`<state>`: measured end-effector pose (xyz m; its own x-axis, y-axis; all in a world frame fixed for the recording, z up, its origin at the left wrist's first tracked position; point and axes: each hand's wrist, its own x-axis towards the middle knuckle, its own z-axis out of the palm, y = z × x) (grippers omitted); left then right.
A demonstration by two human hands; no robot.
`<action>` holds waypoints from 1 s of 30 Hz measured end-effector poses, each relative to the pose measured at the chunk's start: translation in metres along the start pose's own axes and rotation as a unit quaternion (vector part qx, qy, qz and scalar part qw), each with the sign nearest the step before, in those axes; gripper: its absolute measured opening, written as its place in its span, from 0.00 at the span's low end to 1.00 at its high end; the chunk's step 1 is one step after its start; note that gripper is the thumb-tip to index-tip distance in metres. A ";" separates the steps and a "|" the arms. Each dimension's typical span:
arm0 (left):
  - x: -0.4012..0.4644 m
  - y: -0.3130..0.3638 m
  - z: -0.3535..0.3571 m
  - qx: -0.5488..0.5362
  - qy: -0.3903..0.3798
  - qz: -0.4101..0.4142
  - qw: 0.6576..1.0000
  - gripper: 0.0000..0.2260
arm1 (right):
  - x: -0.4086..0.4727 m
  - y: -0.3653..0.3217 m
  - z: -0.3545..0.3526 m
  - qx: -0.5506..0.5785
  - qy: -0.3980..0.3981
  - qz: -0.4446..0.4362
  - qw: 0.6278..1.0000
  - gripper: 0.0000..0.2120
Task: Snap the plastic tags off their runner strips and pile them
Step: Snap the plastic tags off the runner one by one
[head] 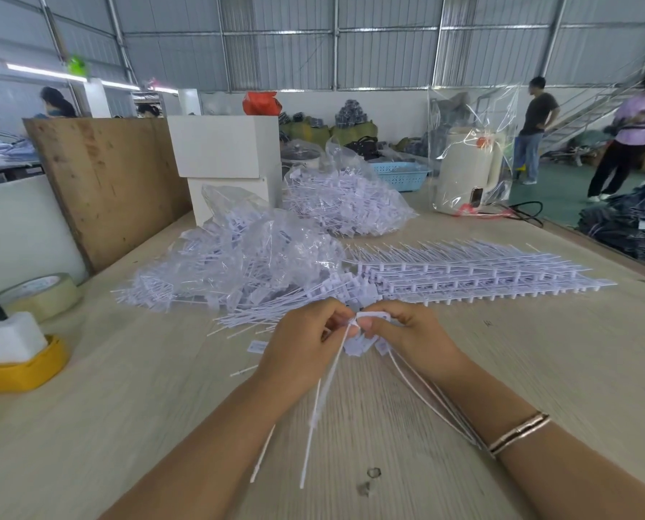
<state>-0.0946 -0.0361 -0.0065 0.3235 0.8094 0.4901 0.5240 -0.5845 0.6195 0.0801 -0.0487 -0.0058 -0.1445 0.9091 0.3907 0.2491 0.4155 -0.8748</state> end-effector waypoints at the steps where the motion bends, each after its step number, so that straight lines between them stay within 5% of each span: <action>1: 0.000 0.000 0.000 -0.012 0.007 -0.004 1.000 0.02 | 0.001 0.000 -0.001 0.028 0.014 0.014 0.999 0.08; 5: 0.000 -0.001 -0.002 -0.034 0.021 -0.019 0.999 0.03 | 0.002 0.002 -0.011 0.026 0.044 0.038 0.998 0.07; 10: -0.004 -0.003 -0.001 0.031 -0.006 0.009 0.999 0.07 | 0.004 0.015 -0.012 -0.311 0.014 0.020 0.950 0.04; 15: -0.005 -0.004 -0.003 0.076 -0.007 0.011 0.997 0.08 | 0.005 0.019 -0.015 -0.429 -0.008 0.041 0.902 0.10; 22: -0.003 0.000 0.000 0.068 -0.023 0.036 0.997 0.09 | 0.003 0.011 -0.011 -0.363 0.059 -0.021 0.930 0.05; 30: -0.005 0.005 0.006 0.067 -0.023 0.054 0.996 0.16 | 0.002 0.000 0.003 -0.213 -0.035 0.013 0.976 0.10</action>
<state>-0.0887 -0.0428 -0.0096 0.4172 0.7461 0.5189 0.5842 -0.6575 0.4758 0.0765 -0.0469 -0.0063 -0.1943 0.9212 0.3371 0.6268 0.3809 -0.6797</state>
